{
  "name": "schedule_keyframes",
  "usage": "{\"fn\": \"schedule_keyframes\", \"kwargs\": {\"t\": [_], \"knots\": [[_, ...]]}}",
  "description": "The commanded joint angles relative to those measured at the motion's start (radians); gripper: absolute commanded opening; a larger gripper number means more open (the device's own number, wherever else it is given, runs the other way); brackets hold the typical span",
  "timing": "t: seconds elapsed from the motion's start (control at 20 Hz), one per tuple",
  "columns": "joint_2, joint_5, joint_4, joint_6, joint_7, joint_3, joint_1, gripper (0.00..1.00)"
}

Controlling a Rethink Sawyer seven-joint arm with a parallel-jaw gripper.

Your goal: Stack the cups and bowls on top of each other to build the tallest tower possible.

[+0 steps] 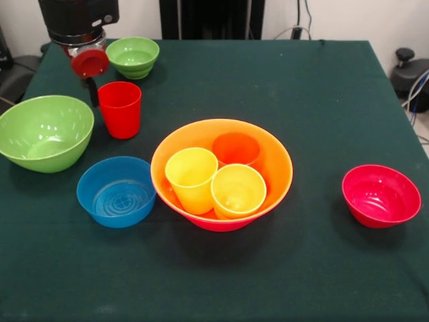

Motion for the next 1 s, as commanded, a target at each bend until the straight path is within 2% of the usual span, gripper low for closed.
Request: {"fn": "schedule_keyframes", "kwargs": {"t": [0.05,0.3,0.55,0.65,0.85,1.0], "knots": [[0.025,0.002,0.029,-0.108,0.109,-0.062,0.024,1.00],[0.030,0.079,0.011,-0.121,0.218,-0.127,0.056,1.00],[0.054,0.205,0.013,-0.121,0.332,-0.203,0.120,1.00],[0.074,0.255,0.015,-0.152,0.379,-0.237,0.150,1.00],[0.104,0.334,0.020,-0.205,0.407,-0.274,0.181,1.00],[0.115,0.365,0.018,-0.210,0.400,-0.296,0.193,1.00]]}}
